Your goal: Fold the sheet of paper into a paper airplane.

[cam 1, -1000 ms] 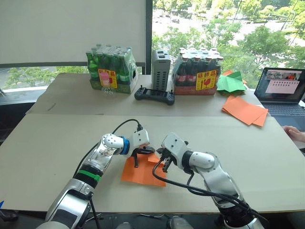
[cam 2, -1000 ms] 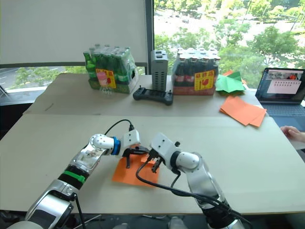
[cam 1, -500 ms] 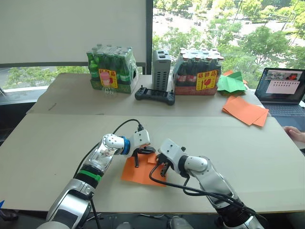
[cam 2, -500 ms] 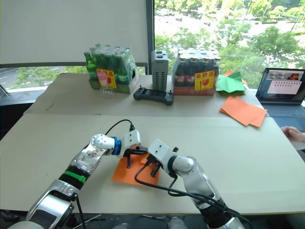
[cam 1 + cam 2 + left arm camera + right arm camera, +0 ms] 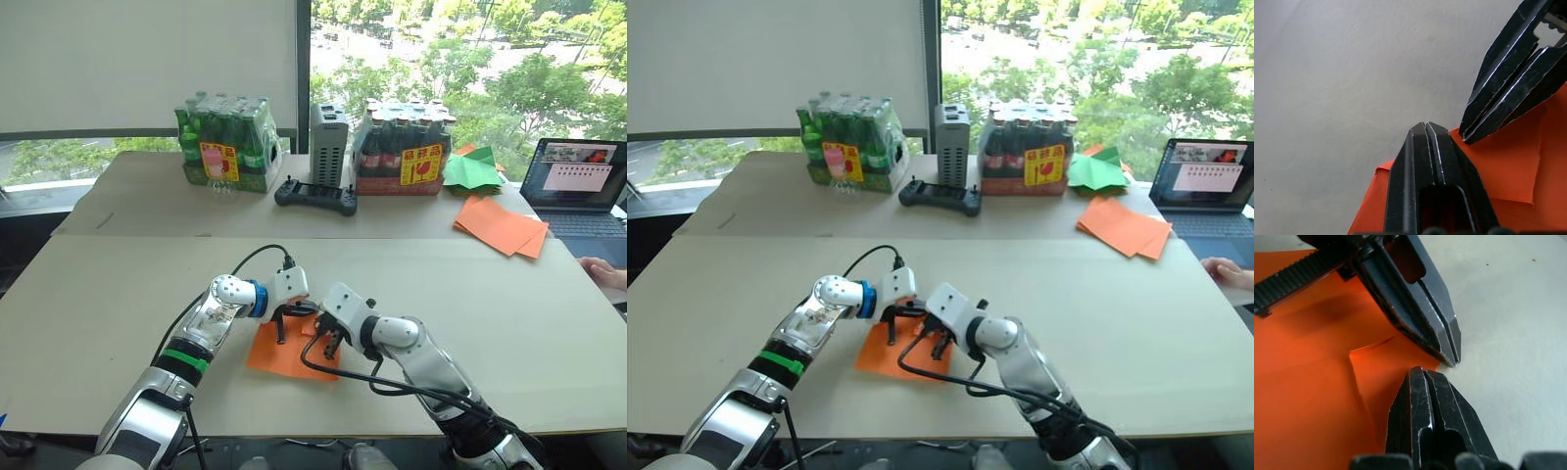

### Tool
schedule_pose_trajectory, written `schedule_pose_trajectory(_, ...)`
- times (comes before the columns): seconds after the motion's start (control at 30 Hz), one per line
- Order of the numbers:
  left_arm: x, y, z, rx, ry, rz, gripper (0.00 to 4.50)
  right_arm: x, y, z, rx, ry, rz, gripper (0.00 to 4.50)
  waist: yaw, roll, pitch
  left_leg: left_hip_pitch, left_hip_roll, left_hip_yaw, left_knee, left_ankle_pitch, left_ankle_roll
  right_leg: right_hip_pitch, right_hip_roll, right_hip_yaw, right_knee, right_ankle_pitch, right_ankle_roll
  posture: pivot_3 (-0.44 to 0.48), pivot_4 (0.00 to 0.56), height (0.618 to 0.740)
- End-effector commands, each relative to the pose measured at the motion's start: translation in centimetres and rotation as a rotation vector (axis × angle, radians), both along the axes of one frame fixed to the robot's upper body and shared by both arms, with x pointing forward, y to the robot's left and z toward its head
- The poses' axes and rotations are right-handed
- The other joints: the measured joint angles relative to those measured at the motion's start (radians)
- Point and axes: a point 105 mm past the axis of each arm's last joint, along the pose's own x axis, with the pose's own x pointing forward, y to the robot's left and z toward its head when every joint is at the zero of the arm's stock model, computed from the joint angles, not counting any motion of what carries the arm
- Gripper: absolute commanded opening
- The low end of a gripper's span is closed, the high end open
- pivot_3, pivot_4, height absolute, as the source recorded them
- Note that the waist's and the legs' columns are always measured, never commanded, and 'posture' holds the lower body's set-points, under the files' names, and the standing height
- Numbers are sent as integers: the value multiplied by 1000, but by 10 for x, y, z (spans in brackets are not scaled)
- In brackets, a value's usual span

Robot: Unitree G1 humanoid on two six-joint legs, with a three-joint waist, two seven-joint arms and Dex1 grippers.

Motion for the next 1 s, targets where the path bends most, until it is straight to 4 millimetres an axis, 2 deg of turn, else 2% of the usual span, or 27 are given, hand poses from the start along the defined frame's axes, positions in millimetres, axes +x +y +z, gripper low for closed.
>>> schedule_pose_trajectory(0.03,-4,-3,-3,8,4,-13,0,2,1,-5,-4,14,-7,13,0,0,0,0,0,0,0,0,0,0,0,0,0,0,0,0,150,733)
schedule_pose_trajectory(0.3,-5,0,-6,39,-7,-18,0,0,-2,-14,-29,53,-23,13,0,0,0,0,0,0,0,0,0,0,0,0,1,0,0,0,150,733)
schedule_pose_trajectory(0.63,-7,4,-17,87,-6,-26,0,-15,-9,-29,-57,118,-17,13,0,1,-2,1,0,0,0,0,0,1,0,0,0,0,0,0,150,733)
schedule_pose_trajectory(1.0,-9,3,-20,100,-5,-40,0,-28,-20,-38,-69,164,-47,13,1,1,-5,2,0,0,-1,0,0,3,0,0,-1,-1,1,0,150,733)
